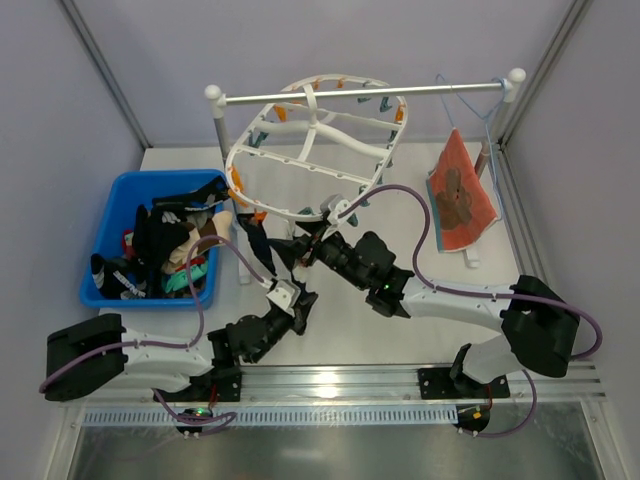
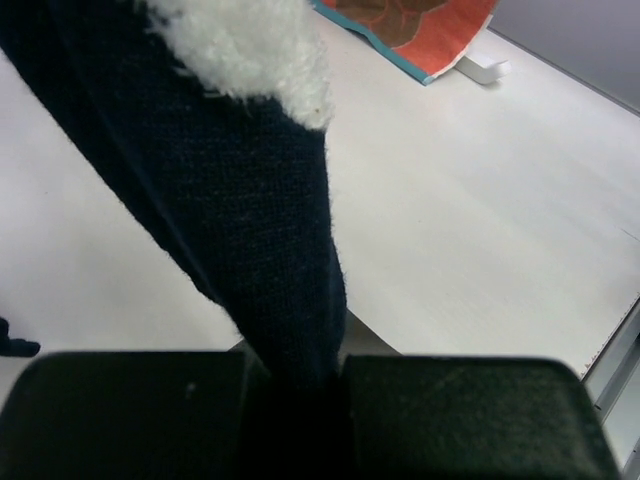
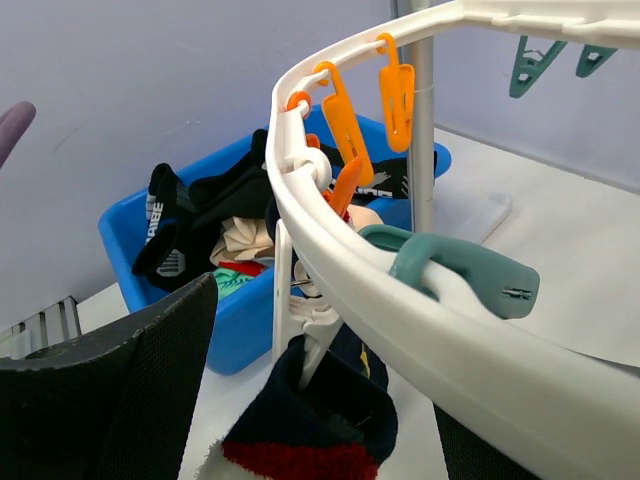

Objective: Remove the socks clipped to the hanger
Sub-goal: Remove the sock from the hanger, then place the sock in the bin.

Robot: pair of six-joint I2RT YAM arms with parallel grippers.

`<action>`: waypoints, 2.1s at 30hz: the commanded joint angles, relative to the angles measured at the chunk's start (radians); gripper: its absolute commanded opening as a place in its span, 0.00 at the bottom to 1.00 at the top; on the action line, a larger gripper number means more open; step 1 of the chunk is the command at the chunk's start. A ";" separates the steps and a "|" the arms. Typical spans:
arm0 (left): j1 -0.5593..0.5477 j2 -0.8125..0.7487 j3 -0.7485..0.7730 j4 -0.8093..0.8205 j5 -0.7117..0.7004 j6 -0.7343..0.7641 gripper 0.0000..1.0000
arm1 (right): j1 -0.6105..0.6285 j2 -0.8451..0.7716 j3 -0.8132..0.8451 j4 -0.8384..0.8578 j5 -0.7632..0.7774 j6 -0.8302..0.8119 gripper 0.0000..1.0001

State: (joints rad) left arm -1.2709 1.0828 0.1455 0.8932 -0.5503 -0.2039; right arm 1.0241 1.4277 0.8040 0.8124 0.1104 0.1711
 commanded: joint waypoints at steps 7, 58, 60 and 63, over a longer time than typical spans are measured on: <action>-0.028 0.042 0.037 0.079 -0.025 0.017 0.00 | 0.005 0.000 0.063 0.117 -0.038 -0.028 0.79; 0.089 -0.565 0.222 -0.576 -0.517 0.115 0.00 | -0.036 -0.205 -0.345 0.291 0.296 -0.114 0.04; 0.194 -0.508 0.279 -0.618 -0.472 0.089 0.00 | -0.056 -0.234 -0.376 0.291 0.285 -0.085 0.04; 0.411 -0.439 0.350 -0.709 -0.320 0.025 0.00 | -0.093 -0.280 -0.434 0.295 0.259 -0.049 0.04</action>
State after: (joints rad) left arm -1.0008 0.5964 0.4198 0.2810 -0.9638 -0.1337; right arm 0.9562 1.1862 0.4175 1.0565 0.3637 0.0715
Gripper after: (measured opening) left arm 0.011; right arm 0.266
